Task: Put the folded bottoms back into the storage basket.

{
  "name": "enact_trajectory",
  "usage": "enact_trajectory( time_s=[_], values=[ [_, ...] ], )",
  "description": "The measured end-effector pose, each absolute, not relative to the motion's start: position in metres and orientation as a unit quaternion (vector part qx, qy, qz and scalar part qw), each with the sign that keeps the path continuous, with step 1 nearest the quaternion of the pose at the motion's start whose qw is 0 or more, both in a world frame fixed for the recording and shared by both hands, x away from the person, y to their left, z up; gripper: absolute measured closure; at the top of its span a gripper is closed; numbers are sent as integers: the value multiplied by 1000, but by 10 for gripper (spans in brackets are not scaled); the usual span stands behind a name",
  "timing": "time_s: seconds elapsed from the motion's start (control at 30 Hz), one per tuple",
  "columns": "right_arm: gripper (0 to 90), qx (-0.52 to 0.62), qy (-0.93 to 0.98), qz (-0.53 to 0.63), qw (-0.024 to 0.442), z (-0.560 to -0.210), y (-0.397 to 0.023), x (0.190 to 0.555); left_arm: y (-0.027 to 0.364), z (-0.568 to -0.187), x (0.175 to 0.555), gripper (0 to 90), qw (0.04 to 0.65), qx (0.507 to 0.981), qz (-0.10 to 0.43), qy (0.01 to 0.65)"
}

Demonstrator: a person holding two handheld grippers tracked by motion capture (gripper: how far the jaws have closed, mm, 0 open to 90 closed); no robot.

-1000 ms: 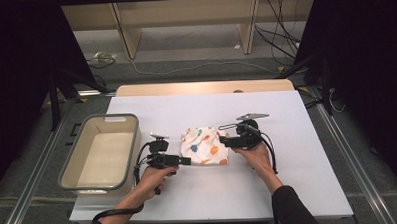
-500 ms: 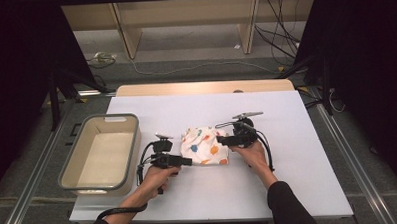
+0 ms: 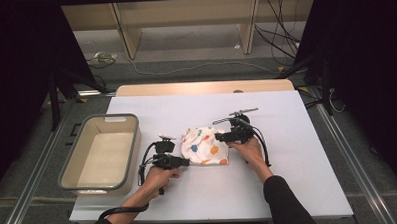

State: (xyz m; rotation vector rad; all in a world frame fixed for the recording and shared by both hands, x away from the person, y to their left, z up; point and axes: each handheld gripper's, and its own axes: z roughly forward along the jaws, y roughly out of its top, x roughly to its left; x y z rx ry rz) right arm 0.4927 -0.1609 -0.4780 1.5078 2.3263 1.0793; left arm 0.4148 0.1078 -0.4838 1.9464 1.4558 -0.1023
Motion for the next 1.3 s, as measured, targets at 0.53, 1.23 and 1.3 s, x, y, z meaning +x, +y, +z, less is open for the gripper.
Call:
enact_trajectory(
  time_s=[0.53,1.23,1.3],
  values=[
    [436,507,786,350,61,-483,-143,504,108,-484,415,835,352,752,-36,557],
    [836,488,792,361,56,-475,-136,503,109,-477,413,848,367,757,-31,540],
    [838,484,793,365,59,-470,-135,502,109,-475,413,849,370,757,-28,539]
  ],
)
